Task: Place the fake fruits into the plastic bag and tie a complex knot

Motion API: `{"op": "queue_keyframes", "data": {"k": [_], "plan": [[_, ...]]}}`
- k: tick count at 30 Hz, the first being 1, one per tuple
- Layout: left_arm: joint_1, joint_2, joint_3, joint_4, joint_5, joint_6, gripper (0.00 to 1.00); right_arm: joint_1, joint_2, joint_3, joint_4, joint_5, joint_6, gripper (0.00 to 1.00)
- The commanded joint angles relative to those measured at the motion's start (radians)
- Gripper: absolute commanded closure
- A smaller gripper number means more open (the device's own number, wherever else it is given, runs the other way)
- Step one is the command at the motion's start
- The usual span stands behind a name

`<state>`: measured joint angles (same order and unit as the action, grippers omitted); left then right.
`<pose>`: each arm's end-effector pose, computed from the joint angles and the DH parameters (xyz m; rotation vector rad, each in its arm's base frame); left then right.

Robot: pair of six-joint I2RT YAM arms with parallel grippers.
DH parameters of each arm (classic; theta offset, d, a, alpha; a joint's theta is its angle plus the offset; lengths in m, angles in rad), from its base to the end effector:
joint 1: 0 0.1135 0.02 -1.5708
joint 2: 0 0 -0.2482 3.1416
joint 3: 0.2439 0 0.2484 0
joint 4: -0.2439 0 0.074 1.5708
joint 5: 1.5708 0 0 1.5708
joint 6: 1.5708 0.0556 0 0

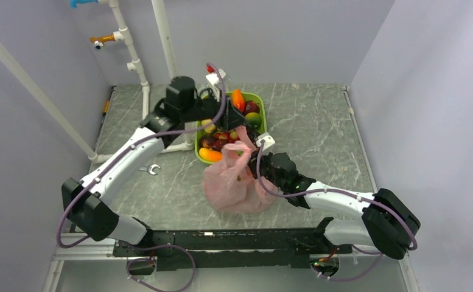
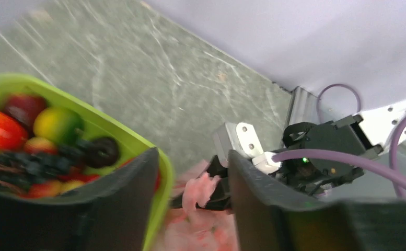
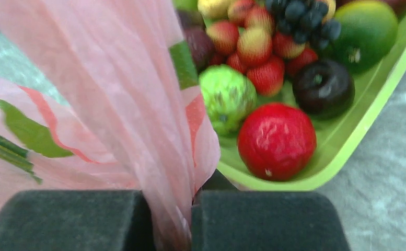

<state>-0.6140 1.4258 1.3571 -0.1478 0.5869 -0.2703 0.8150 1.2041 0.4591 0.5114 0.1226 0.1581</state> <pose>0.2652 -0.2246 0.3766 0.7585 1.7442 -1.1406 0.1933 0.1951 0.1960 -0.5088 1.7693 0.5795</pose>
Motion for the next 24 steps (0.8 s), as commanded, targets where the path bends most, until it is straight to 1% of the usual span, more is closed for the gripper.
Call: {"op": "queue_keyframes", "data": {"k": [1, 2, 5, 7, 8, 10, 13, 14, 16, 17, 20, 22, 24], "plan": [[0.105, -0.123, 0.184, -0.091, 0.201, 0.238, 0.3, -0.001, 0.004, 0.019, -0.163, 0.023, 0.02, 1.0], [0.123, -0.149, 0.197, -0.155, 0.233, 0.311, 0.26, -0.002, 0.002, 0.024, -0.165, 0.022, 0.028, 1.0], [0.13, -0.222, 0.229, -0.429, 0.321, 0.596, 0.24, -0.001, 0.007, 0.039, -0.172, 0.016, 0.039, 1.0], [0.117, -0.245, 0.22, -0.538, 0.338, 0.673, 0.23, -0.002, 0.01, 0.046, -0.173, 0.02, 0.043, 1.0], [0.086, -0.255, 0.216, -0.569, 0.315, 0.692, 0.23, -0.002, 0.014, 0.05, -0.173, 0.022, 0.043, 1.0], [0.001, -0.255, 0.219, -0.613, 0.215, 0.752, 0.22, -0.002, 0.019, 0.059, -0.174, 0.026, 0.051, 1.0], [-0.142, -0.252, 0.205, -0.599, 0.072, 0.846, 0.18, -0.003, 0.024, 0.075, -0.183, 0.002, 0.068, 1.0], [-0.168, -0.239, 0.208, -0.6, 0.057, 0.865, 0.14, -0.002, 0.025, 0.08, -0.183, -0.009, 0.068, 1.0], [-0.198, -0.21, 0.214, -0.589, 0.048, 0.882, 0.03, -0.002, 0.022, 0.086, -0.181, -0.021, 0.074, 1.0], [-0.203, -0.199, 0.21, -0.574, 0.057, 0.878, 0.01, -0.002, 0.021, 0.09, -0.182, -0.024, 0.076, 1.0], [-0.218, -0.171, 0.202, -0.519, 0.056, 0.84, 0.01, -0.001, 0.016, 0.101, -0.19, -0.021, 0.083, 1.0], [-0.235, -0.156, 0.198, -0.473, 0.023, 0.777, 0.01, -0.002, 0.017, 0.113, -0.209, 0.004, 0.098, 1.0], [-0.257, -0.155, 0.179, -0.424, -0.01, 0.711, 0.04, -0.001, 0.015, 0.126, -0.228, 0.03, 0.11, 1.0]]}}
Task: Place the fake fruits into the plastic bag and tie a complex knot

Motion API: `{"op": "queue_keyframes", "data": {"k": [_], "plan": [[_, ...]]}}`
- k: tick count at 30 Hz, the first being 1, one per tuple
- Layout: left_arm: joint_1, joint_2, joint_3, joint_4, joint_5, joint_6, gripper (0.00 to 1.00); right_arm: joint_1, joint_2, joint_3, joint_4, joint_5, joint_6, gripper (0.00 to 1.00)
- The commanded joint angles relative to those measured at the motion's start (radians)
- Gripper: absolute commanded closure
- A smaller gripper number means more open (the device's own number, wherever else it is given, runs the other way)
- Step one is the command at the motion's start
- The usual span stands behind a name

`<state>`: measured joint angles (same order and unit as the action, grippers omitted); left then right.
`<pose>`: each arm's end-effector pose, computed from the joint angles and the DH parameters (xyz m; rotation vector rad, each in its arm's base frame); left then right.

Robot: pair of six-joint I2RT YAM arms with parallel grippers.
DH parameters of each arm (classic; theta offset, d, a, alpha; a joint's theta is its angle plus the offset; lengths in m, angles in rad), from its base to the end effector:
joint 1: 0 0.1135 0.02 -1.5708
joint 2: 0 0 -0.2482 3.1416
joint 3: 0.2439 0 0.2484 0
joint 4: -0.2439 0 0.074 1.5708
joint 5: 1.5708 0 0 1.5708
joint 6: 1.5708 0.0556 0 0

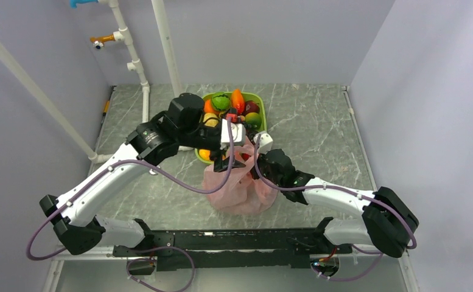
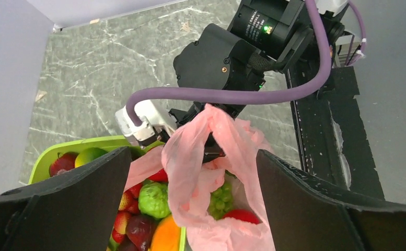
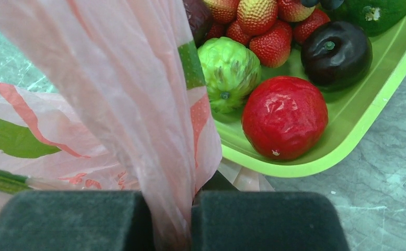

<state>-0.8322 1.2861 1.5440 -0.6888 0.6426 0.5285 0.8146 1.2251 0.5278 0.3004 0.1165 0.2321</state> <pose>0.1610 -0.2263 0.4217 1.5589 1.2614 -0.8354 0.1957 0.1981 0.1883 -0.5019 1.9453 0.5660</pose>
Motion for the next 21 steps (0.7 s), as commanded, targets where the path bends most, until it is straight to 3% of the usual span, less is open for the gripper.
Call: {"op": "queue_keyframes", "data": {"k": [1, 8, 10, 14, 15, 16, 21], "plan": [[-0.052, -0.022, -0.031, 0.148, -0.092, -0.115, 0.05, -0.002, -0.008, 0.064, -0.026, 0.051, 0.044, 1.0], [-0.166, -0.079, -0.164, 0.27, -0.302, -0.238, 0.11, -0.001, -0.008, 0.095, -0.088, 0.125, 0.078, 1.0], [-0.189, -0.066, -0.153, 0.253, -0.414, -0.245, 0.28, -0.001, -0.018, 0.09, -0.085, 0.124, 0.074, 1.0], [-0.179, -0.095, -0.163, 0.254, -0.583, -0.242, 0.82, -0.001, -0.033, 0.065, -0.072, 0.109, 0.047, 1.0], [-0.156, -0.117, -0.179, 0.274, -0.562, -0.256, 0.97, -0.002, -0.034, 0.056, -0.066, 0.1, 0.037, 1.0], [-0.123, -0.143, -0.197, 0.299, -0.513, -0.282, 1.0, -0.003, -0.035, 0.044, -0.06, 0.09, 0.024, 1.0], [0.147, -0.238, -0.313, 0.482, -0.197, -0.637, 1.0, -0.03, -0.053, 0.003, -0.02, -0.02, -0.076, 1.0]]}}
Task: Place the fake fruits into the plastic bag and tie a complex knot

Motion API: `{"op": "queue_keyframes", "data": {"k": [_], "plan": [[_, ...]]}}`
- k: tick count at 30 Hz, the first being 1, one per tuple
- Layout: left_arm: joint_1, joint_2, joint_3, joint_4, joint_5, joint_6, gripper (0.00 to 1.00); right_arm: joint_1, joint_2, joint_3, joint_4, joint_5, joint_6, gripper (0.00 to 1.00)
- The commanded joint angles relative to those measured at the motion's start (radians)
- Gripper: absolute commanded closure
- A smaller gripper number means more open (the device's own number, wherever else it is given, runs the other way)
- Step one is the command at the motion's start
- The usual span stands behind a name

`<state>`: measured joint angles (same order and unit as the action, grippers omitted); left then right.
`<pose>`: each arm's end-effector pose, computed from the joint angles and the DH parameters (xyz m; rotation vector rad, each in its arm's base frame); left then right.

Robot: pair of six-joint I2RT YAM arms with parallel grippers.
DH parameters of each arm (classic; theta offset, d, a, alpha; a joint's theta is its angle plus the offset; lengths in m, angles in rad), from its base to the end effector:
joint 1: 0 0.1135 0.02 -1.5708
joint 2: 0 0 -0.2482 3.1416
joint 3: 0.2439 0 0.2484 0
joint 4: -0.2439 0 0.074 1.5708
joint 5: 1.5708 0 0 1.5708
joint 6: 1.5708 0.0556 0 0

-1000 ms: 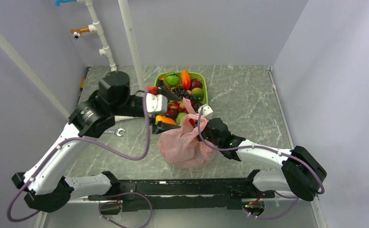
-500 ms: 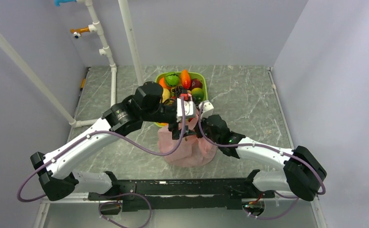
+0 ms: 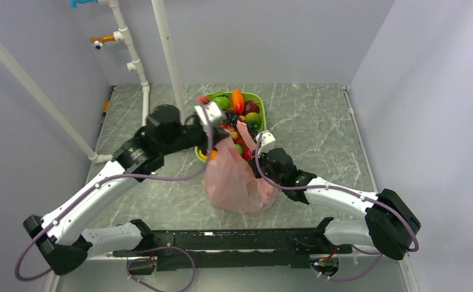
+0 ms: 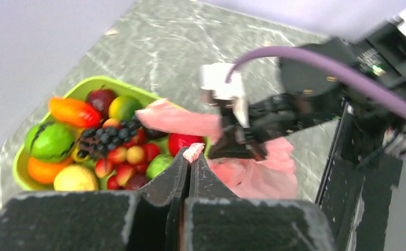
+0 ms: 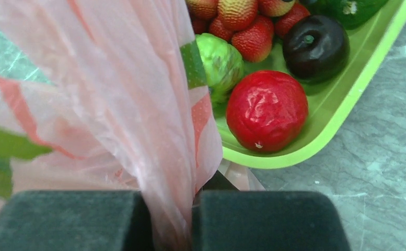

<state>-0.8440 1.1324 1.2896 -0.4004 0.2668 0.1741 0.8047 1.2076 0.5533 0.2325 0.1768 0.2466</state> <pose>0.1666 -0.2094 0.4045 1.0734 1.5240 -0.7117 0.1991 0.1929 0.1937 -0.4444 1.9713 0.5006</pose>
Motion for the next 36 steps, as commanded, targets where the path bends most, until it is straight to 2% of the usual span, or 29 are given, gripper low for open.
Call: {"op": "queue_keyframes", "data": {"k": [1, 3, 5, 7, 10, 13, 16, 18, 20, 24, 32, 34, 36], "plan": [[0.173, -0.093, -0.092, 0.234, 0.22, -0.315, 1.0, -0.022, -0.049, -0.009, 0.028, -0.108, -0.107, 0.94], [0.176, -0.104, -0.13, 0.299, 0.263, -0.359, 1.0, -0.022, -0.099, 0.031, -0.014, -0.156, -0.124, 0.68], [0.176, -0.102, -0.157, 0.332, 0.281, -0.389, 1.0, -0.022, -0.157, 0.08, -0.06, -0.185, -0.129, 0.35], [0.176, -0.094, -0.173, 0.349, 0.277, -0.409, 1.0, -0.022, -0.199, 0.14, -0.125, -0.221, -0.132, 0.17], [0.175, -0.082, -0.183, 0.362, 0.25, -0.416, 1.0, -0.021, -0.246, 0.2, -0.217, -0.241, -0.137, 0.01], [0.176, -0.082, -0.191, 0.369, 0.236, -0.421, 1.0, -0.021, -0.304, 0.23, -0.29, -0.256, -0.171, 0.0], [0.176, -0.087, -0.193, 0.365, 0.22, -0.421, 1.0, -0.019, -0.368, 0.248, -0.286, -0.363, -0.196, 0.0], [0.176, -0.091, -0.196, 0.367, 0.217, -0.422, 1.0, -0.008, -0.367, 0.266, -0.251, -0.428, -0.179, 0.0], [0.174, -0.091, -0.194, 0.368, 0.227, -0.423, 1.0, 0.027, -0.318, 0.305, -0.223, -0.414, -0.157, 0.0], [0.174, -0.093, -0.201, 0.386, 0.244, -0.439, 1.0, 0.086, -0.244, 0.323, -0.049, -0.362, -0.157, 0.0], [0.174, -0.1, -0.216, 0.426, 0.29, -0.46, 1.0, 0.125, -0.079, 0.29, 0.267, -0.285, -0.156, 0.02], [0.176, -0.102, -0.22, 0.434, 0.291, -0.473, 1.0, 0.138, -0.044, 0.269, 0.328, -0.301, -0.165, 0.14], [0.176, -0.104, -0.222, 0.446, 0.286, -0.478, 1.0, 0.149, -0.001, 0.232, 0.369, -0.314, -0.161, 0.33]]}}
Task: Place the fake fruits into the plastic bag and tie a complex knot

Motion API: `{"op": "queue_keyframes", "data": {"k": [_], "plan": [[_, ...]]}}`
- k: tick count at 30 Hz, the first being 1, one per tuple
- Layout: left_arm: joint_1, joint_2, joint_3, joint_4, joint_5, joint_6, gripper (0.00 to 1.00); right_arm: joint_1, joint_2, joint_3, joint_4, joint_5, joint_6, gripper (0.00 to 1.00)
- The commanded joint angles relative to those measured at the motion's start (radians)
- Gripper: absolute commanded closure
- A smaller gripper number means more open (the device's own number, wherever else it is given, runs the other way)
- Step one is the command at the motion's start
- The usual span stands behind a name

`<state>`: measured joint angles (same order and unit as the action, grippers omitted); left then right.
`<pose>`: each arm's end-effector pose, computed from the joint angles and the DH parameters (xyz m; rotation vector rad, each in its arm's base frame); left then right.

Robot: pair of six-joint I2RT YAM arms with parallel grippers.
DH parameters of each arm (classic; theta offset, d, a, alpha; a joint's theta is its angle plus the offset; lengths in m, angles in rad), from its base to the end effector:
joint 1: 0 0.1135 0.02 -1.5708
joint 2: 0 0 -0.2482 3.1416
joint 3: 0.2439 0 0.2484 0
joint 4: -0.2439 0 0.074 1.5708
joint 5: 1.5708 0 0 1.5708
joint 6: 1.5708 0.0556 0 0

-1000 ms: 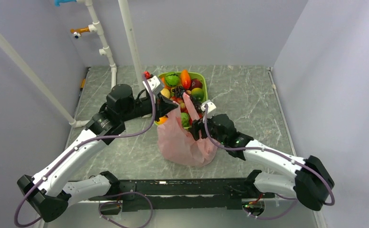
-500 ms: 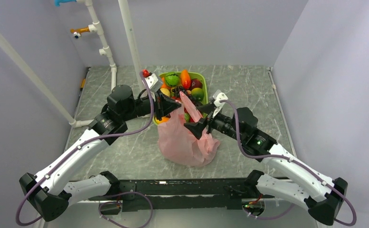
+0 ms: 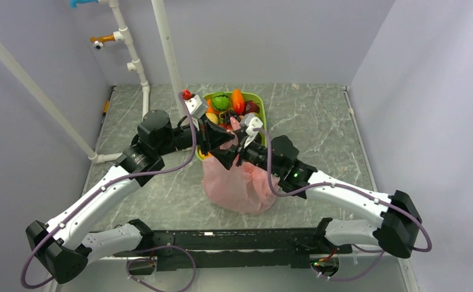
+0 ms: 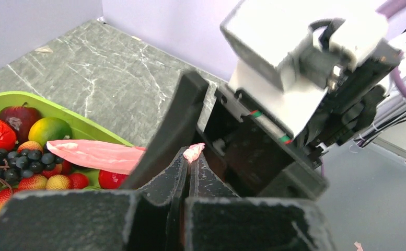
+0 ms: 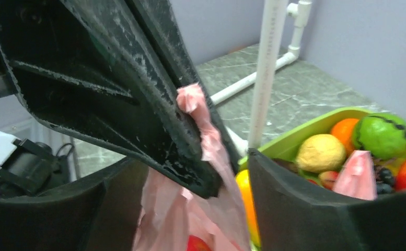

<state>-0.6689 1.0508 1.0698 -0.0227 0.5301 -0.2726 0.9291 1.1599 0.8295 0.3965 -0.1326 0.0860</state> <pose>0.1854 -0.1824 0.3930 0.7563 1.5179 -1.1358 0.1720 0.2425 0.3281 -0.7446 1.3881 0.9071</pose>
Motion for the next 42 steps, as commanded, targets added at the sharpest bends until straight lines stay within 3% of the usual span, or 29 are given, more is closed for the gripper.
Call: {"op": "queue_keyframes", "data": {"k": [1, 4, 7, 16, 22, 26, 31, 33, 34, 37, 38, 42], "plan": [[0.002, -0.023, 0.001, 0.074, 0.016, -0.035, 1.0, 0.03, 0.062, -0.074, 0.23, -0.023, -0.005, 0.44], [0.016, -0.026, 0.015, 0.09, 0.002, -0.049, 1.0, 0.045, 0.103, -0.179, 0.285, -0.046, -0.006, 0.71], [0.036, -0.028, 0.03, 0.097, -0.013, -0.063, 1.0, 0.059, 0.155, -0.279, 0.331, -0.054, -0.031, 0.86], [0.107, -0.015, 0.099, 0.105, 0.043, -0.028, 1.0, 0.065, 0.264, -0.413, 0.362, -0.138, -0.122, 0.88], [0.11, -0.01, 0.137, 0.132, 0.153, 0.022, 1.0, 0.06, 0.265, -0.383, 0.345, -0.148, -0.135, 1.0], [0.109, 0.001, 0.171, 0.092, 0.222, 0.023, 1.0, 0.046, 0.22, -0.294, 0.27, -0.154, -0.106, 0.47], [0.102, 0.0, 0.127, 0.143, 0.272, -0.04, 1.0, 0.042, 0.209, -0.207, 0.281, -0.141, -0.066, 0.43], [0.1, -0.001, 0.113, 0.163, 0.275, -0.058, 1.0, 0.042, 0.231, -0.172, 0.271, -0.137, -0.044, 0.51], [0.1, -0.004, 0.112, 0.166, 0.27, -0.058, 1.0, 0.042, 0.239, -0.167, 0.269, -0.141, -0.043, 0.67], [0.102, -0.007, 0.13, 0.147, 0.251, -0.036, 1.0, 0.041, 0.274, -0.208, 0.272, -0.162, -0.064, 0.94], [0.104, -0.009, 0.134, 0.137, 0.246, -0.025, 1.0, 0.039, 0.286, -0.239, 0.272, -0.165, -0.075, 0.99], [0.123, -0.03, 0.115, 0.092, 0.249, 0.017, 1.0, -0.001, 0.315, -0.365, 0.285, -0.183, -0.129, 1.0]]}}
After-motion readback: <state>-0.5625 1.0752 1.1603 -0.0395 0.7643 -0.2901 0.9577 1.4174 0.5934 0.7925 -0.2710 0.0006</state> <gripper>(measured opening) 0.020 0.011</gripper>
